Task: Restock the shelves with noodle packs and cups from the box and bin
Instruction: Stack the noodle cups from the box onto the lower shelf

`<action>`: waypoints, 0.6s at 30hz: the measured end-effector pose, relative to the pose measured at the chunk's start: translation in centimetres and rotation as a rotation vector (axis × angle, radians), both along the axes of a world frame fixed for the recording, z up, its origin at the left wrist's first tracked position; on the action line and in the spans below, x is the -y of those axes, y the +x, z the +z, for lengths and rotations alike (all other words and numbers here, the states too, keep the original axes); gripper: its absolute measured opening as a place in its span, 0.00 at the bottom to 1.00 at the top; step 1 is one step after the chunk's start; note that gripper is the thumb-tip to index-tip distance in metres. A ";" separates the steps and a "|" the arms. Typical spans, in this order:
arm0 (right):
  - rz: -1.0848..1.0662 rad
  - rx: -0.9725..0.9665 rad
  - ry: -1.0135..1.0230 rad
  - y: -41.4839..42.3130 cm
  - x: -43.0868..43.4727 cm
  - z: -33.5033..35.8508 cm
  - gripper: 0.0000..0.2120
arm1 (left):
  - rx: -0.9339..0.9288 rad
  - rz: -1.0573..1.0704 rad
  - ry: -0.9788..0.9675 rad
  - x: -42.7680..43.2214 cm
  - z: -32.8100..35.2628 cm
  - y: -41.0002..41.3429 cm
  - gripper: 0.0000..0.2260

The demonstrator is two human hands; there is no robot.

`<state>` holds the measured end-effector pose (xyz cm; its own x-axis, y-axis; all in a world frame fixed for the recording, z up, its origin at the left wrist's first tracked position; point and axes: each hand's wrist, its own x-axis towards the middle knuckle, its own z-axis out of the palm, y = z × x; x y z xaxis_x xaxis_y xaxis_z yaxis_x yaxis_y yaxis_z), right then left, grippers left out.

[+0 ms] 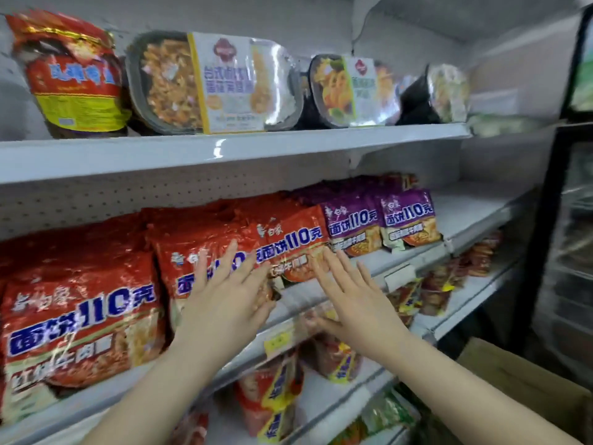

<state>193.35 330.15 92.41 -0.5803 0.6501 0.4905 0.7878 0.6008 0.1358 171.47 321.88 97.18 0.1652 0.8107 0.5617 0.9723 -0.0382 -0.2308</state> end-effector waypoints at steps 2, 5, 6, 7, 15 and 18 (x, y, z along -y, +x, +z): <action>-0.099 -0.014 -0.018 5.5 -0.5 -0.8 0.42 | 0.043 -0.107 -0.020 -2.1 -0.5 4.8 0.27; -0.272 -0.022 -0.050 13.9 -0.2 -2.3 0.42 | 0.035 -0.284 -0.034 -4.8 -2.2 12.2 0.24; -0.338 -0.024 -0.096 16.7 0.2 -2.9 0.42 | 0.055 -0.339 -0.083 -5.5 -3.0 14.7 0.23; -0.400 -0.045 -0.138 19.4 0.7 -3.7 0.43 | 0.078 -0.403 -0.112 -6.3 -3.7 17.3 0.24; -0.915 -0.205 -0.464 37.5 7.1 -12.1 0.44 | 0.161 -0.688 -0.500 -12.4 -11.8 34.0 0.27; -1.056 -0.262 -0.593 41.3 8.5 -15.7 0.44 | 0.151 -0.676 -0.664 -15.2 -15.6 38.1 0.27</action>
<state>234.61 321.60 76.73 0.4343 0.9006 -0.0168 0.8856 -0.4303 -0.1752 209.61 337.04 81.59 0.6784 0.7309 0.0753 0.7142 -0.6800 0.1658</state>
